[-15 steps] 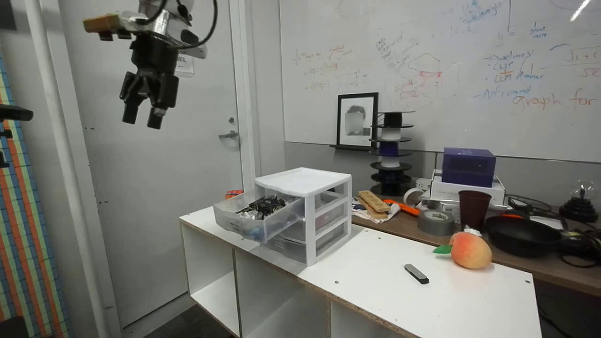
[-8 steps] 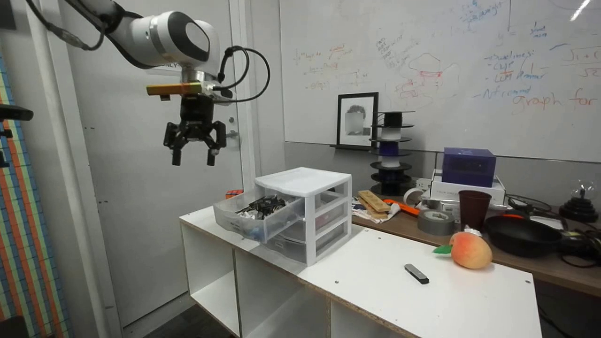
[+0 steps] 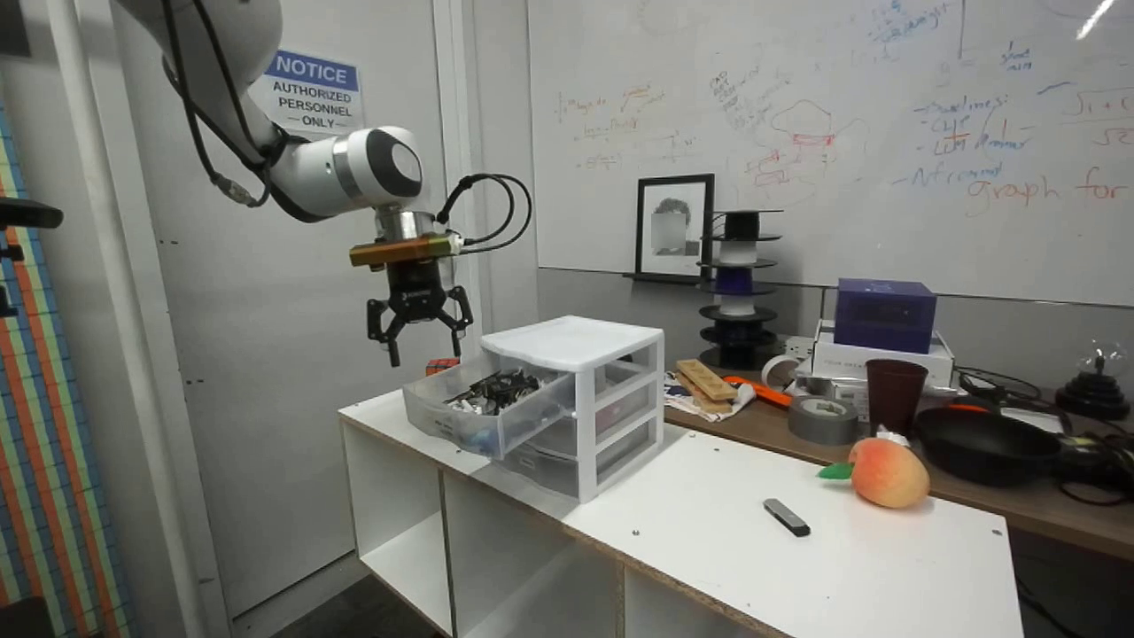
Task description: Put the white paper and the grey object into the drawer then close the drawer.
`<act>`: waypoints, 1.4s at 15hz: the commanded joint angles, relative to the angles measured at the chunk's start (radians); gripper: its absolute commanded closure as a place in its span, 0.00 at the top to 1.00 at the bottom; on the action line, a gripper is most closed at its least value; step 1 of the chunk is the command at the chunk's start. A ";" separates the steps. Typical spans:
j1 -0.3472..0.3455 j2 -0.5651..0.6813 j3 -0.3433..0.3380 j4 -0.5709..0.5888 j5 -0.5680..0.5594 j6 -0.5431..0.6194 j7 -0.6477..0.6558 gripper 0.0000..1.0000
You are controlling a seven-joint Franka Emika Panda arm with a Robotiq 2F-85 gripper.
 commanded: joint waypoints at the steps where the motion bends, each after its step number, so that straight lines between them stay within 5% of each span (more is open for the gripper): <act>1: -0.013 0.112 0.005 0.118 0.024 0.069 -0.099 1.00; 7: -0.059 0.241 0.060 0.207 0.126 0.198 -0.291 1.00; 12: -0.081 0.332 0.091 0.269 0.185 0.195 -0.438 1.00; 13: -0.083 0.346 0.089 0.279 0.189 0.191 -0.457 0.96; 14: -0.081 0.356 0.082 0.287 0.186 0.190 -0.471 0.73; 16: -0.086 0.372 0.080 0.297 0.183 0.180 -0.509 0.71; 21: -0.084 0.364 0.077 0.305 0.183 0.181 -0.559 0.33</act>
